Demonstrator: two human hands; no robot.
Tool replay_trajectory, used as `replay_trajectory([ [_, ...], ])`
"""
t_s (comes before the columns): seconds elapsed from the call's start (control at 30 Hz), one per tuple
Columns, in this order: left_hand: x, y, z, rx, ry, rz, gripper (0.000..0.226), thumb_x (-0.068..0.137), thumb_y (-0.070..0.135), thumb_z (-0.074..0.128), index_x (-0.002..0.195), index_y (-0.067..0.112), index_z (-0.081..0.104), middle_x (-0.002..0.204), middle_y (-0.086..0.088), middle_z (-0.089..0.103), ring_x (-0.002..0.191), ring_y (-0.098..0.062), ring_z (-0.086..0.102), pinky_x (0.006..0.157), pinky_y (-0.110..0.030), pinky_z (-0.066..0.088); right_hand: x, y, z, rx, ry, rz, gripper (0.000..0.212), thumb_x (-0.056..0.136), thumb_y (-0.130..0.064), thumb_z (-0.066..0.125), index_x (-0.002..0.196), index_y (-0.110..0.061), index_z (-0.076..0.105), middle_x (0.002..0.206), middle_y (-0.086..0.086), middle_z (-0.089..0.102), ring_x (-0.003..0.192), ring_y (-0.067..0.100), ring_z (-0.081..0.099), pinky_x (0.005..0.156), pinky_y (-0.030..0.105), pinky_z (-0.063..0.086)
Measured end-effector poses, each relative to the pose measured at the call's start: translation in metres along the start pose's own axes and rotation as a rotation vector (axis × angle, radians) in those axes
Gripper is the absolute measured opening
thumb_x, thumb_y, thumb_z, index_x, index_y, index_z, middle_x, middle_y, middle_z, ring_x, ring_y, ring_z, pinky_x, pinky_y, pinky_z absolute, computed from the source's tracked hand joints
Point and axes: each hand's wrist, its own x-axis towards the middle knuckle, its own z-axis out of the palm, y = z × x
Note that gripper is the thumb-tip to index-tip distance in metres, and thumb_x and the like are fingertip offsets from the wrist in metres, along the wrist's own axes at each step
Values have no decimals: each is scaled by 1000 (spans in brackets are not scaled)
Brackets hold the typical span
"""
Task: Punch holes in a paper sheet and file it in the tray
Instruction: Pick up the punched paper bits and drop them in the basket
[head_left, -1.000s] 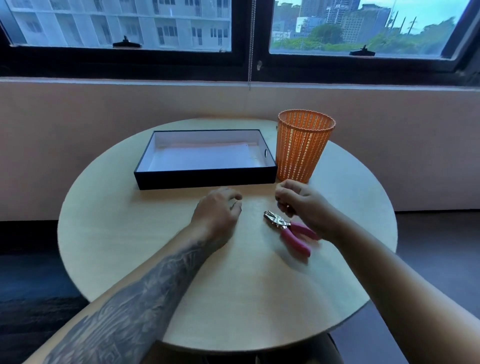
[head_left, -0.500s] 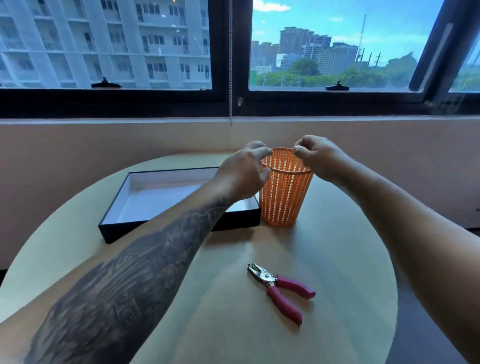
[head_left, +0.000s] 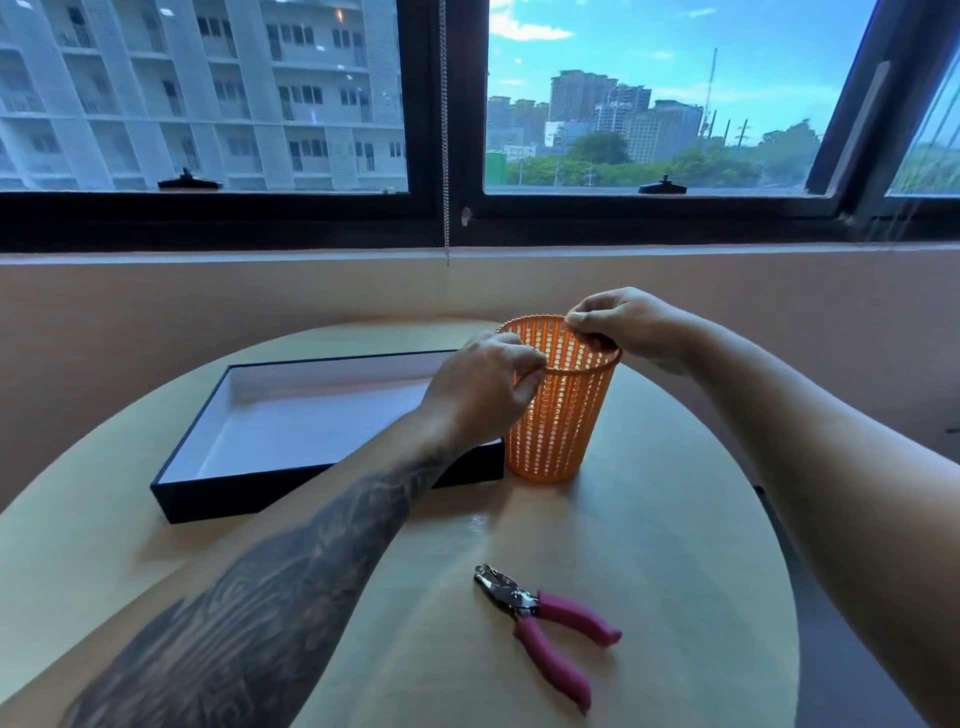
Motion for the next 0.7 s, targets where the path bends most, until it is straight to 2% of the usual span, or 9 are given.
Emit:
replay_trajectory([
  [0.27,-5,4,4,-55,23,-44,26,96,30,58,116,21,73,105,6,69,102,-16,57,84,-38,51,3,3,7,-55,24,5,16,102,-29,56,100,-19,68,97,4,72,90,18,71,79,28,56],
  [0.47,-7,8,3,-73,26,-69,27,97,29,57,117,19,72,106,6,69,100,-15,57,83,-38,52,6,4,15,-119,91,-25,9,98,-19,63,94,-24,68,99,1,71,91,17,69,70,25,52],
  [0.7,-9,9,4,-95,26,-102,28,96,31,58,119,21,72,107,8,69,99,-13,60,82,-39,55,1,2,22,-168,74,-60,18,95,-5,65,109,-15,71,104,1,71,96,15,67,71,19,51],
])
